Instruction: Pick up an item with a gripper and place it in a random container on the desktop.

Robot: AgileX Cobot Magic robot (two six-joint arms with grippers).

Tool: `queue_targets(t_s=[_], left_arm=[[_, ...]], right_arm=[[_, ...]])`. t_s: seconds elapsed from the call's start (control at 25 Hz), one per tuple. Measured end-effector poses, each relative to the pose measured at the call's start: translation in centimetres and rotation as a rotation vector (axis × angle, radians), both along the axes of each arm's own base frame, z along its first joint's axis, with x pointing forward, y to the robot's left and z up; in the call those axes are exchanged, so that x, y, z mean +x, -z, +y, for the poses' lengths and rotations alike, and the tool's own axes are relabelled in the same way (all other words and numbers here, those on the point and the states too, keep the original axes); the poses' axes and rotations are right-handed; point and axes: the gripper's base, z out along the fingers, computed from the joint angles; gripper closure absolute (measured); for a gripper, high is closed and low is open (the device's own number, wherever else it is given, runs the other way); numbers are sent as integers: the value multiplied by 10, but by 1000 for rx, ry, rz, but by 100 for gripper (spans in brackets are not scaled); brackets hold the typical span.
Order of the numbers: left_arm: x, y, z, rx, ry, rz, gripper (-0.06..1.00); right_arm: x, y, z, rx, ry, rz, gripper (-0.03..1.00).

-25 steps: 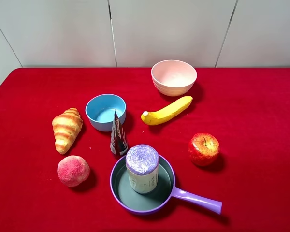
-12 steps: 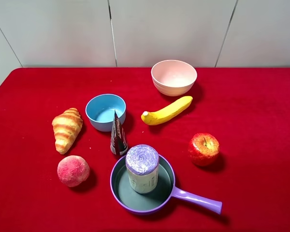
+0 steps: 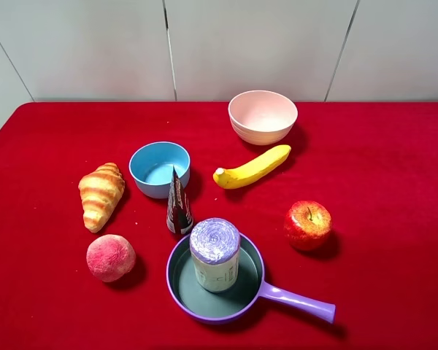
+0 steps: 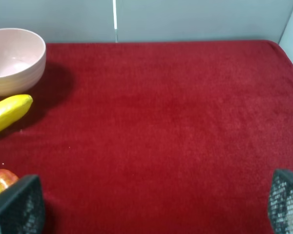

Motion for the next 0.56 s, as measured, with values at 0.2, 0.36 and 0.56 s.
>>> queue_targets(t_s=[0.2,0.36,0.56], left_arm=[[0,0,0,0,0,0,-4],[0,0,0,0,0,0,-4],[0,0,0,0,0,0,-4]], right_arm=[[0,0,0,1,-1,0,27],[0,0,0,1,-1,0,27],[0,0,0,1,-1,0,27]])
